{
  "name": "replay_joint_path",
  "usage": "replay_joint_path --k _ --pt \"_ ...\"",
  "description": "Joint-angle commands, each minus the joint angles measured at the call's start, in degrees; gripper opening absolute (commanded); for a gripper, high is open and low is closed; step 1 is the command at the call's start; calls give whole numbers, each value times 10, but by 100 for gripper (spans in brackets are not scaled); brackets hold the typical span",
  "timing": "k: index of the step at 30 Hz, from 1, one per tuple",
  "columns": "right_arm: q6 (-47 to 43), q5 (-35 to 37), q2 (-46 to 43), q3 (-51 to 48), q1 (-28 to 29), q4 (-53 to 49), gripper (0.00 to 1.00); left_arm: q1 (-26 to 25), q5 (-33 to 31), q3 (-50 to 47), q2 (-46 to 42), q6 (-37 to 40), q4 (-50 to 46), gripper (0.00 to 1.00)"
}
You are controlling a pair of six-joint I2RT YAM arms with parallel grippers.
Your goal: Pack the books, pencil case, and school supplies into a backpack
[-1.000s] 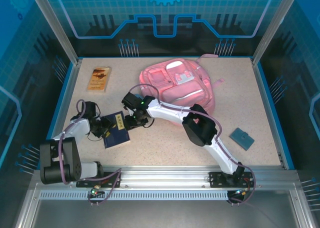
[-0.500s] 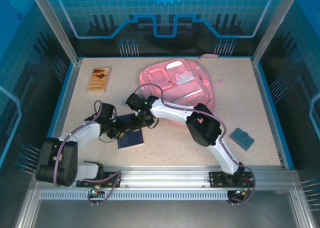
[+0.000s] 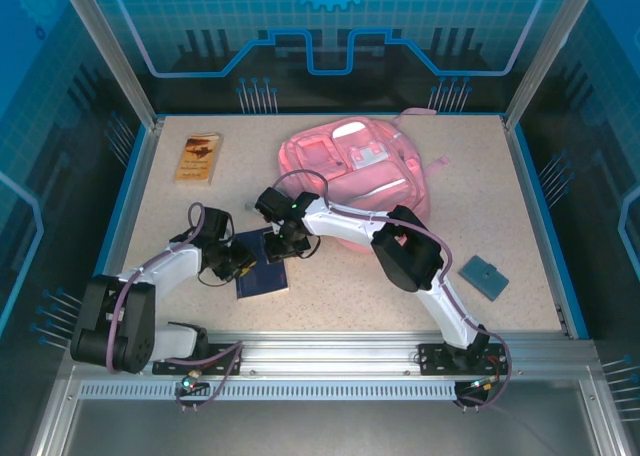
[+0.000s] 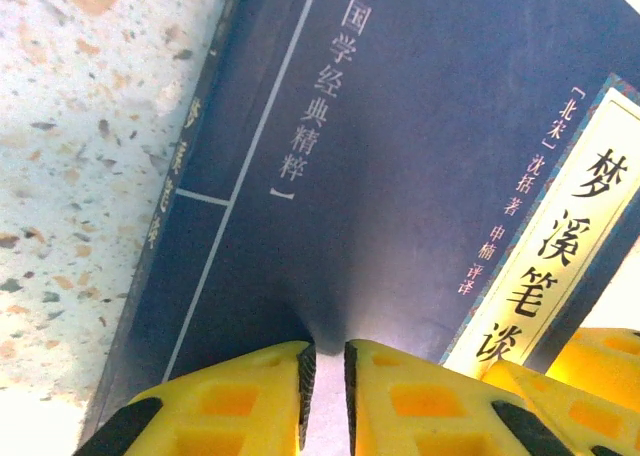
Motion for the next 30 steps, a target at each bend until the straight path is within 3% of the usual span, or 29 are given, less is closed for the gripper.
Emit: replay_joint_path --k 1,8,11,18,21,30 --pt "6 -32 -16 14 -1 7 29 -7 -4 -21 21 -10 -36 20" --pt "31 -31 -55 -25 -11 28 10 -7 -3 -15 15 -7 -41 20" --pt "31 -25 -64 -36 -16 29 2 -7 -4 -1 4 0 -57 25" --pt "7 -47 -81 -62 -35 42 0 2 -57 42 -54 50 -136 72" --pt "-3 -76 -87 -76 -48 54 0 17 -44 37 -52 67 -136 80" --pt "-5 -161 -102 -109 -77 103 0 21 49 21 -2 89 -70 82"
